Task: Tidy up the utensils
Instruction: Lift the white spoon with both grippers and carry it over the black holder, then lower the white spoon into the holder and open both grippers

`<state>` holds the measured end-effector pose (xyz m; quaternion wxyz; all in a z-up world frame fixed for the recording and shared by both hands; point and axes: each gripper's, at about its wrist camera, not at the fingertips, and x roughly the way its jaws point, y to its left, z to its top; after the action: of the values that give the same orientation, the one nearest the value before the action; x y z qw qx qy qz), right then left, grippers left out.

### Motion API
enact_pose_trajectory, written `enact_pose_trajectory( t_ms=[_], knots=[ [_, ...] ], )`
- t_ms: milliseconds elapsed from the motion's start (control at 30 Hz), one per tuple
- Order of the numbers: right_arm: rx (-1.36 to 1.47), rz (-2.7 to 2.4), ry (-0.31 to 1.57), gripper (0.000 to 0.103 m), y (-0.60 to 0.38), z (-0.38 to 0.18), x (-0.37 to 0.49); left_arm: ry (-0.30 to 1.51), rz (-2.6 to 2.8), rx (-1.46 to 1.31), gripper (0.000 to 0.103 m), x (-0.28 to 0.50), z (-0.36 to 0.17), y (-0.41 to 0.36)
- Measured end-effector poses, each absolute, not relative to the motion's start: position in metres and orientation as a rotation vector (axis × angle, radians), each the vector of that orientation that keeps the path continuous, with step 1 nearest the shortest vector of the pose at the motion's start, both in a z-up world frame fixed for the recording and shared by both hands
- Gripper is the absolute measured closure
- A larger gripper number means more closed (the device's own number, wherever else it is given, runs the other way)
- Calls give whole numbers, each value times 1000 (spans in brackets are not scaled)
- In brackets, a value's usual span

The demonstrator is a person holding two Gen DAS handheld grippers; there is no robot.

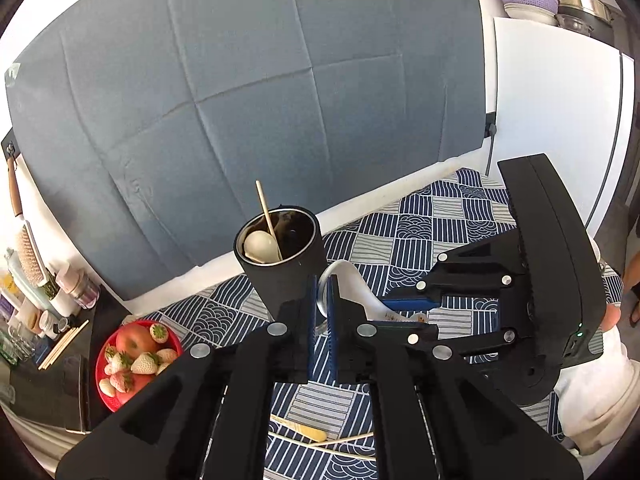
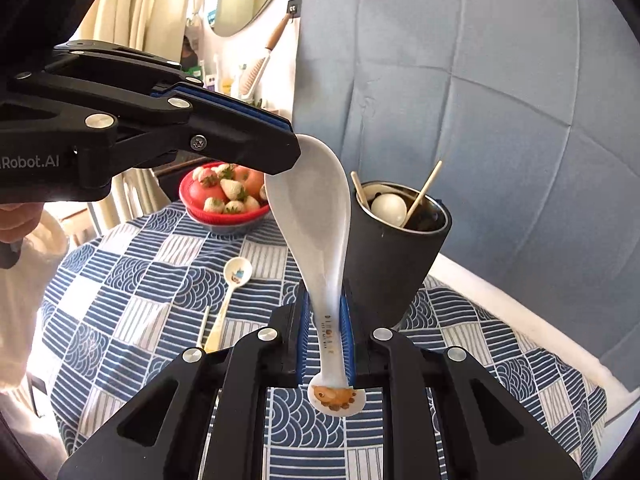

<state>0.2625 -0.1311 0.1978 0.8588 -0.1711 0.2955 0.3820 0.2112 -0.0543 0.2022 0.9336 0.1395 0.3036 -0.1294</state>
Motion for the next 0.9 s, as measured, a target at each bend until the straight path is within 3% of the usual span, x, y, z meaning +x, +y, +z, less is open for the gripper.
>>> enact_pose_trajectory(
  t_ms=[900],
  knots=[
    [-286,783,544,90,-101,236,359,549,-224,376,95,285,259,-48]
  ],
)
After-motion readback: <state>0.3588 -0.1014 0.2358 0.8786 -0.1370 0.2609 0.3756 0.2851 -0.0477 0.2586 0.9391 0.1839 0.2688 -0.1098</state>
